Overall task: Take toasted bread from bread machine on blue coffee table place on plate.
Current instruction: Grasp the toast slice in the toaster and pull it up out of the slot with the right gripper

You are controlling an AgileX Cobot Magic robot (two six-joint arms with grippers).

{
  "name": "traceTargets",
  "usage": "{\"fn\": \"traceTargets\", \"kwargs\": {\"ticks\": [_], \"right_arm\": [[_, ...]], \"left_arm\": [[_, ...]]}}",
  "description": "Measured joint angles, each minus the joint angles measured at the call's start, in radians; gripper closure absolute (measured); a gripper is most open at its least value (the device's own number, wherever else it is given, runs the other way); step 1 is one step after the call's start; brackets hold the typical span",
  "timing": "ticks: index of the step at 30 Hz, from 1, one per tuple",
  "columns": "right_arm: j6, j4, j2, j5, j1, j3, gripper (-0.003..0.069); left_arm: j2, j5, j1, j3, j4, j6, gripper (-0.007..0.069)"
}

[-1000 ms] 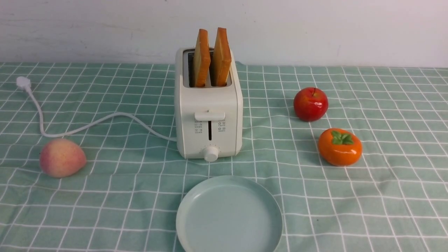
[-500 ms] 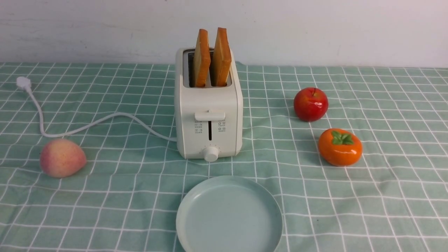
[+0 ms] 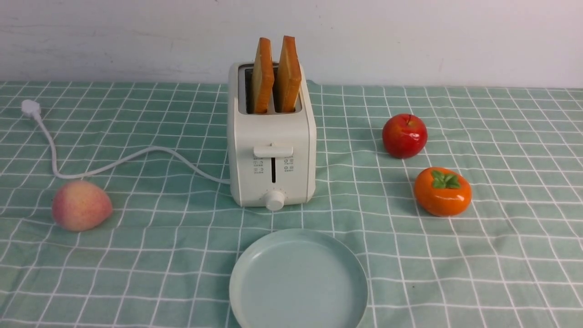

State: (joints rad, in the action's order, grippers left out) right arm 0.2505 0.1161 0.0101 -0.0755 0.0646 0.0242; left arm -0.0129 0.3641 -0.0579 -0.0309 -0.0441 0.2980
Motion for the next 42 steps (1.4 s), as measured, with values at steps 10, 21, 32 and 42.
{"fn": "traceTargets", "kwargs": {"ticks": [10, 21, 32, 42], "right_arm": [[0.006, 0.046, 0.0, 0.227, 0.0, 0.0, 0.0419], [0.18, 0.045, 0.0, 0.433, 0.0, 0.0, 0.0419], [0.244, -0.061, -0.269, 0.389, 0.0, -0.502, 0.0419], [0.177, 0.0, -0.849, -0.228, 0.0, -1.154, 0.0419]], "left_arm": [[0.0, -0.228, 0.0, 0.0, -0.009, 0.0, 0.0388], [0.0, -0.652, 0.0, 0.0, 0.102, 0.201, 0.0388], [0.135, -0.866, 0.002, 0.298, 0.169, 0.301, 0.0388], [0.596, 0.013, 0.002, 0.865, -0.03, 0.303, 0.0388]]}}
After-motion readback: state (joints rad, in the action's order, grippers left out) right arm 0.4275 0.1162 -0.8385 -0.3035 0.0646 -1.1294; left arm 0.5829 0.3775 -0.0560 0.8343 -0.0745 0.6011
